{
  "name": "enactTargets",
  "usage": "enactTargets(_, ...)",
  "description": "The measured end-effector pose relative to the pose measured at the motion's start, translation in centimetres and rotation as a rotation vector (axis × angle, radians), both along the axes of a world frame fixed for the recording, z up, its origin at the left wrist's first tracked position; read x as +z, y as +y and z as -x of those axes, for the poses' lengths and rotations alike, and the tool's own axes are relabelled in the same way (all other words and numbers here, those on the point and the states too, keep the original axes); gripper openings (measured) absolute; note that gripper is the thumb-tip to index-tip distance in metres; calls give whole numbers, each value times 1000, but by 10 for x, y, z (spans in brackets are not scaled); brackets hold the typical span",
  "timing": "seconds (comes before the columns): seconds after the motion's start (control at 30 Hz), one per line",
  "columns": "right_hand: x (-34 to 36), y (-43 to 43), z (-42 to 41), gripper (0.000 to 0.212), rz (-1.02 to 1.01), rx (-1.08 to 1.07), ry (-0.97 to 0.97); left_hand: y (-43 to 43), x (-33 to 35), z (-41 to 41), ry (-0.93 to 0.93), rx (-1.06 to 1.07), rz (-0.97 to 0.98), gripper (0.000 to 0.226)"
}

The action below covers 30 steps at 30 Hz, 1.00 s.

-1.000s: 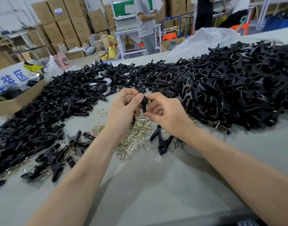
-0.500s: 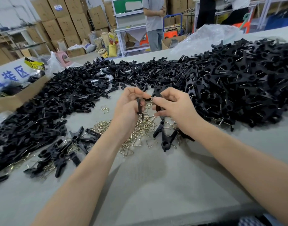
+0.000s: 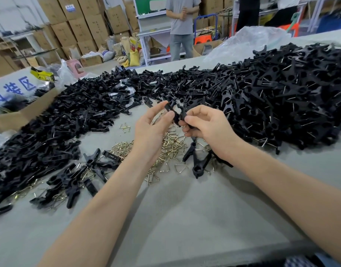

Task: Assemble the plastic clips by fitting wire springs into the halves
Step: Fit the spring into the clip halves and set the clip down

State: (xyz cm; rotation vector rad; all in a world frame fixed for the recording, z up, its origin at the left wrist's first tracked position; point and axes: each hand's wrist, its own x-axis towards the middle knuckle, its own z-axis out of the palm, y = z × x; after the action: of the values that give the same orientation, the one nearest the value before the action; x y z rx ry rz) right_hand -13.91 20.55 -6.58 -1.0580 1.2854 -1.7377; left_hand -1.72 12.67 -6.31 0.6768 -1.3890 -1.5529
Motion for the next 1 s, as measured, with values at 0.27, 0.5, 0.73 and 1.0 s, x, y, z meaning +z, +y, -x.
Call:
enactTargets(0.27,0,0,1,14,46,-17,-92,1,-1,0,-96,82,125,11)
enactTargets(0.5,1,0,2,22,-25,47,-201,10,0,-1,-129,46,340,26)
enactTargets(0.73,0,-1,10,15,-38,-26,-94,21,-4,0,-199,-27,440,18)
enactTargets(1.0,-2,-2,10,16,-28,-65,-34,14,-6,4,-272,111,413,27)
